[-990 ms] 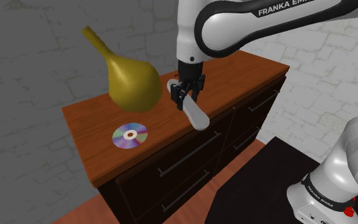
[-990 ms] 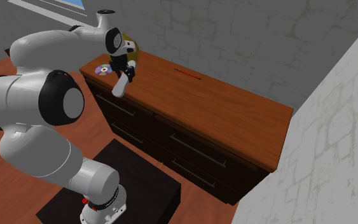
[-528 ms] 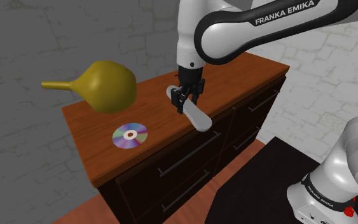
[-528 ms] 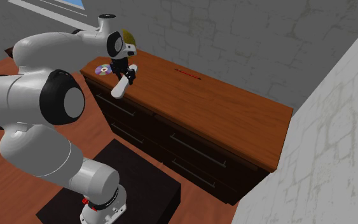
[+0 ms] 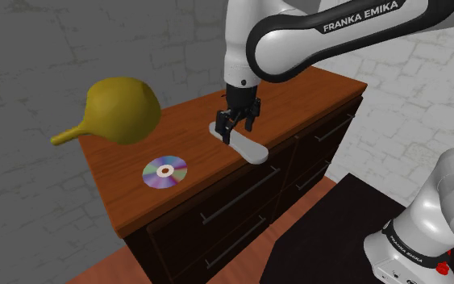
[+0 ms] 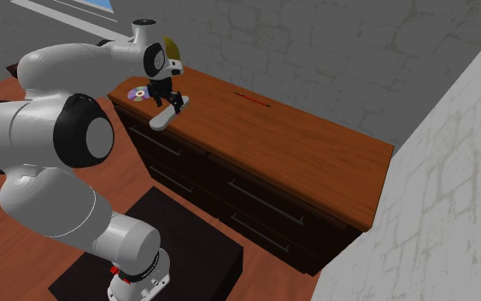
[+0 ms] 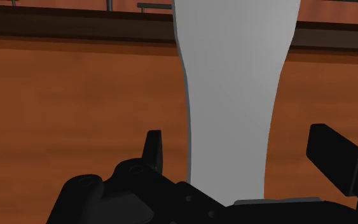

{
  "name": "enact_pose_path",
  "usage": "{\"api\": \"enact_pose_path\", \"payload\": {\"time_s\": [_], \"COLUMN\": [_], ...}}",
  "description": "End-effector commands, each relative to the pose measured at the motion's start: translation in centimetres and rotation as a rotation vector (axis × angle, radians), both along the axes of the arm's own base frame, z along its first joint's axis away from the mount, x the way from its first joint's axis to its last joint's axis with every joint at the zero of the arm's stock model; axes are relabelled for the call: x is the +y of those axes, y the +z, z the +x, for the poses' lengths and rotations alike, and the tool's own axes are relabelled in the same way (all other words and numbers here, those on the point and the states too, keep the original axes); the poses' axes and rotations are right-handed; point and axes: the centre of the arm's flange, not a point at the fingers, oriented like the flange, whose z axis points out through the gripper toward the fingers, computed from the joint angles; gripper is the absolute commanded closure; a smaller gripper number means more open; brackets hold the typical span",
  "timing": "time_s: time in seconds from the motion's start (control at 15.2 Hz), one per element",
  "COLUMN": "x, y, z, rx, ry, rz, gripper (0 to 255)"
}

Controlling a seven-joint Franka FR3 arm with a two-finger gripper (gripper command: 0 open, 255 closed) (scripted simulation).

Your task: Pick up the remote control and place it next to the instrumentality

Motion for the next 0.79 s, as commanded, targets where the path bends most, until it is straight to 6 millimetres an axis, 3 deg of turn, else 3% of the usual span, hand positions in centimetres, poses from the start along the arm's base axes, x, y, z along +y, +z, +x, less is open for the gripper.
{"api": "enact_pose_path", "payload": {"time_s": [0.0, 0.2, 0.73], "x": [0.0, -0.1, -0.1], "y": [1.3, 5.0, 5.0], "z": [0.0, 0.1, 0.1], "rx": [0.000, 0.000, 0.000], "ry": [0.000, 0.000, 0.000], "rz": [0.000, 0.000, 0.000], "gripper": [0, 0, 0]}}
